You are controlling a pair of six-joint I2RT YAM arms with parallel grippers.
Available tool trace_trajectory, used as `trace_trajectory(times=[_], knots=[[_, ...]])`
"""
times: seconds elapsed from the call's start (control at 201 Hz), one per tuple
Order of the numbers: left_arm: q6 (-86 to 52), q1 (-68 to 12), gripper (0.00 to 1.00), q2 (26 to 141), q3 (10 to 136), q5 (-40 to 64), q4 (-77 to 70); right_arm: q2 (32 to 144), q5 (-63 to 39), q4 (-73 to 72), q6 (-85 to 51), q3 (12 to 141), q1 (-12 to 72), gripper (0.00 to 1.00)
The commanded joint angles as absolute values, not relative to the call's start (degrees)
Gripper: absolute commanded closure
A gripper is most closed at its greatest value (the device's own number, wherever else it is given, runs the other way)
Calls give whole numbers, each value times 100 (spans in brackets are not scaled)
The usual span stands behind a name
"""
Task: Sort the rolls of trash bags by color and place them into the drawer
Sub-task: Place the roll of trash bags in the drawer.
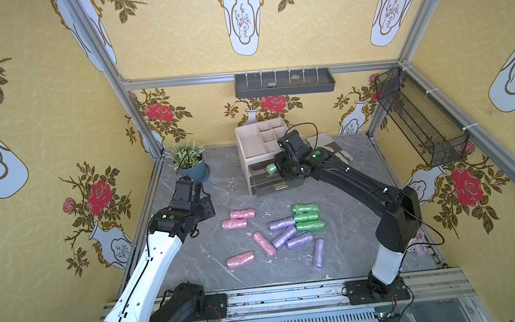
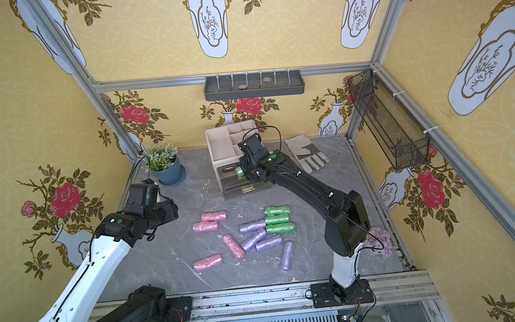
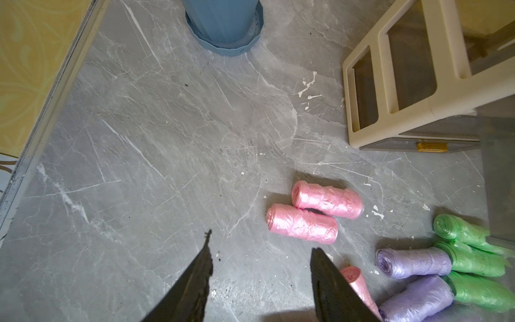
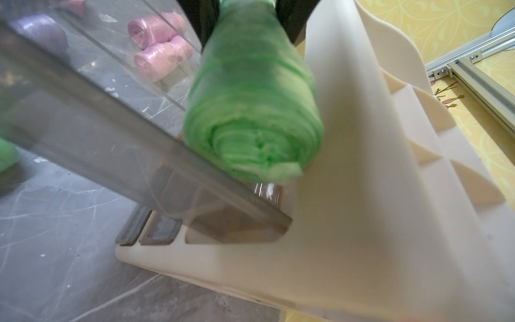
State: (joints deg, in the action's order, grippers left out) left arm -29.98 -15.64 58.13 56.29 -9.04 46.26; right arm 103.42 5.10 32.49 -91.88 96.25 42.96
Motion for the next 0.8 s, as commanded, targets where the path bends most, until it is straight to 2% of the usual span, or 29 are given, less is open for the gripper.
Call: trace_trajectory(times=[0.0,0.224,0.672,0.792], knots=[[-2927,-1544,41,5792,5572,-900,4501,10401,501,2916,-9093,9698,4273,65],[-2920,-1494,41,5783,5546,-871,4476,10512,483,2931,-9016,9786,4246,58],[-2918,-1437,41,5743,5511,-827,4441,10413,556,2960,-8394,10056,4347,57],[-2922,-1430,41,5717,5511,-820,4456,10185,518,3160,-8102,10100,4470,53]])
